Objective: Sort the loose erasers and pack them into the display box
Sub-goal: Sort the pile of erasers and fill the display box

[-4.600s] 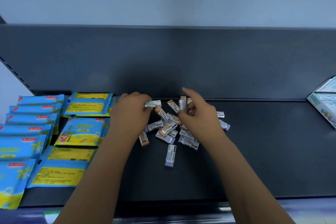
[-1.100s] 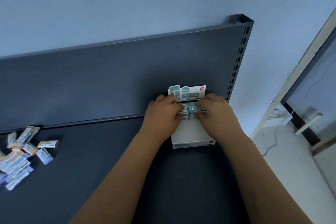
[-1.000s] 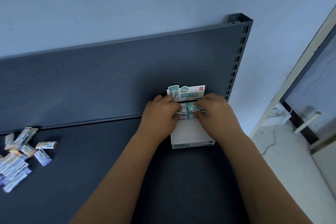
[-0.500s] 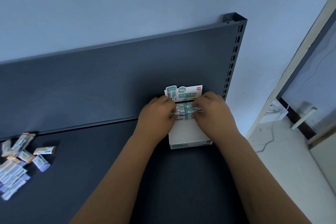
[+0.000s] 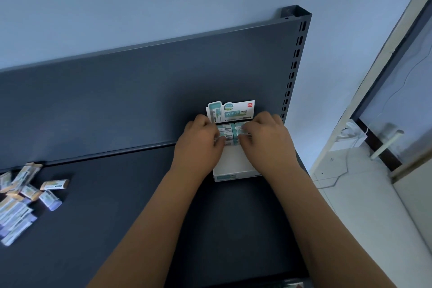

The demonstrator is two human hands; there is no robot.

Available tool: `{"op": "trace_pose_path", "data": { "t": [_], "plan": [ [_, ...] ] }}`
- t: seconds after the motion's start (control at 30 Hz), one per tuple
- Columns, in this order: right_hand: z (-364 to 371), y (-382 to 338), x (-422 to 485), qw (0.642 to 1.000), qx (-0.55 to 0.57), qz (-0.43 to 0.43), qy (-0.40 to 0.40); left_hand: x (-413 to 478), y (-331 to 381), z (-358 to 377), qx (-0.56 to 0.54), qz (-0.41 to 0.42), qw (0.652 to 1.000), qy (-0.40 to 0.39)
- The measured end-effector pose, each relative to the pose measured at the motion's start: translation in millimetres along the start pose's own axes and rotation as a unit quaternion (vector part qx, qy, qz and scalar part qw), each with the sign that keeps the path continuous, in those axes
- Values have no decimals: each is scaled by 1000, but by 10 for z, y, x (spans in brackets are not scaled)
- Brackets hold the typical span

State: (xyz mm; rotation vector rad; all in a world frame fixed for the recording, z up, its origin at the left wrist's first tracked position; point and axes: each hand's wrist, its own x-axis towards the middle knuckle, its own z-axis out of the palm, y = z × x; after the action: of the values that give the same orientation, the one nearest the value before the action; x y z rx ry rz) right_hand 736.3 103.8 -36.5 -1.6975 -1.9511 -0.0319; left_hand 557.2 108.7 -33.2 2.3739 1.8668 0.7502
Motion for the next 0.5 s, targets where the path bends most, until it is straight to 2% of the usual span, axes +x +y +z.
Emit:
{"op": "trace_pose_path", "data": {
  "t": [0.13,0.23,0.37,0.5],
  "plan": [
    [-145,-199,-160,996,83,26,-25,-113,10,-134,-5,-3,1000,-12],
    [-200,-359,-323,987,150,42,-43,-334,-53,-261,-16,-48,999,-15],
    [-186,-568,-467,983,165,44,-65,-607,-218,-409,39,-81,994,-65],
    [-140,-792,-540,983,172,35,-58,-709,-389,-550,29,-97,993,-52]
  ]
}}
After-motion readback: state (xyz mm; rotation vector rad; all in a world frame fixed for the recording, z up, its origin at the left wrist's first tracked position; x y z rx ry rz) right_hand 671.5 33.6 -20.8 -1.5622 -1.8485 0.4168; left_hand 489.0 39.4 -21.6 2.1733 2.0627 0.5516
